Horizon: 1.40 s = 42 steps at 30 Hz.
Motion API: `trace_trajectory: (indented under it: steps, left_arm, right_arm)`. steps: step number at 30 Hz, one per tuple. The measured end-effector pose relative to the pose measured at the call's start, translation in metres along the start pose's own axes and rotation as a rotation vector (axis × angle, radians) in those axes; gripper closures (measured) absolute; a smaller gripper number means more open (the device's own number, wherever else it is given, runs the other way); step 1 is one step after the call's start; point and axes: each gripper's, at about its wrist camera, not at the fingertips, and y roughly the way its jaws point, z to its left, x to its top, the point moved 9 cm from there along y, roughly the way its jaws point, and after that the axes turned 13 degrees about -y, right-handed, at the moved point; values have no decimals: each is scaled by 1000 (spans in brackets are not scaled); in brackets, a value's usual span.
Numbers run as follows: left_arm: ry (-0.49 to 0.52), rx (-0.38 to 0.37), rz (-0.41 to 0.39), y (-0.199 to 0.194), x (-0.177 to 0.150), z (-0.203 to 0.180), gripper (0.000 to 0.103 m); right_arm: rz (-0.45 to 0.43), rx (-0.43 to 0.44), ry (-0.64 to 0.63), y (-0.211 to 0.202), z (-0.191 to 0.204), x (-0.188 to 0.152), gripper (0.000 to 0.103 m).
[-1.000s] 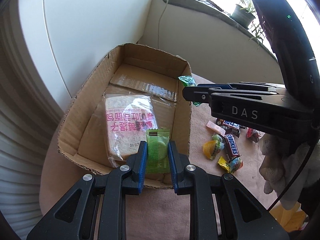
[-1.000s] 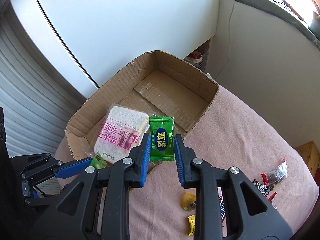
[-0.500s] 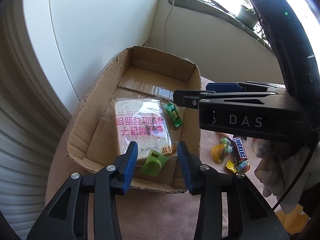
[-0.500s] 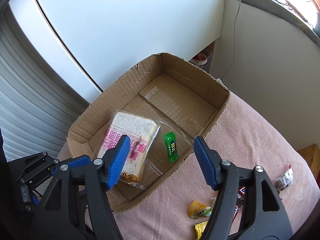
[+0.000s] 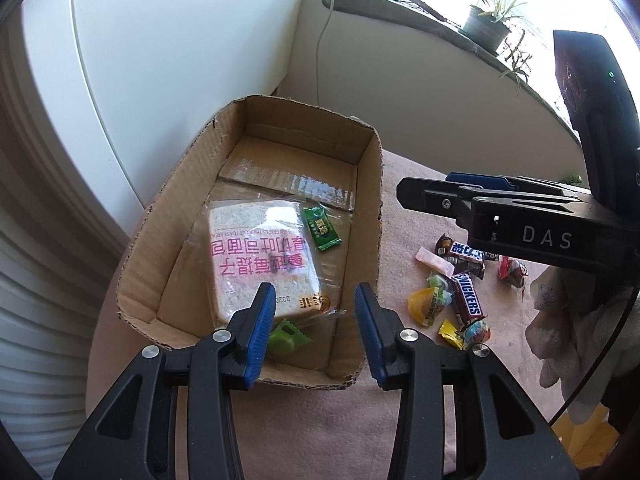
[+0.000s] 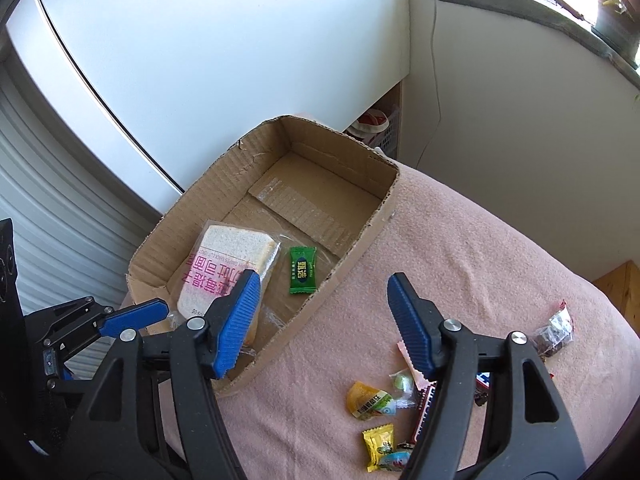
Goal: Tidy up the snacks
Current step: 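Grasp the red-trimmed bagged chocolate with the right tool while the left tool grasps the egg-shaped candy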
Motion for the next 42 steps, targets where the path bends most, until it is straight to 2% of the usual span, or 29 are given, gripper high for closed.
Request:
trace_trajectory:
  steps: [5, 12, 19, 24, 34, 42]
  left_arm:
    - [38, -32, 17, 4, -4, -23, 63]
    - [122, -86, 59, 13, -16, -63, 63]
    - [206, -136, 122, 29, -34, -102, 63]
    - [246, -147, 180, 47, -51, -121, 63]
    - [253, -83, 213, 82, -62, -125, 63]
    - [232, -13, 184, 105, -60, -113, 63]
  right_arm:
    - [9, -44, 26, -18, -27, -21, 34]
    - [7, -112, 133, -49, -84, -65, 33]
    - [64, -190, 195, -68, -136, -121, 33]
    - [122, -212, 203, -71, -158, -153, 33]
    - [166, -179, 148, -63, -171, -180, 33]
    - [196, -140, 44, -47, -174, -187, 33]
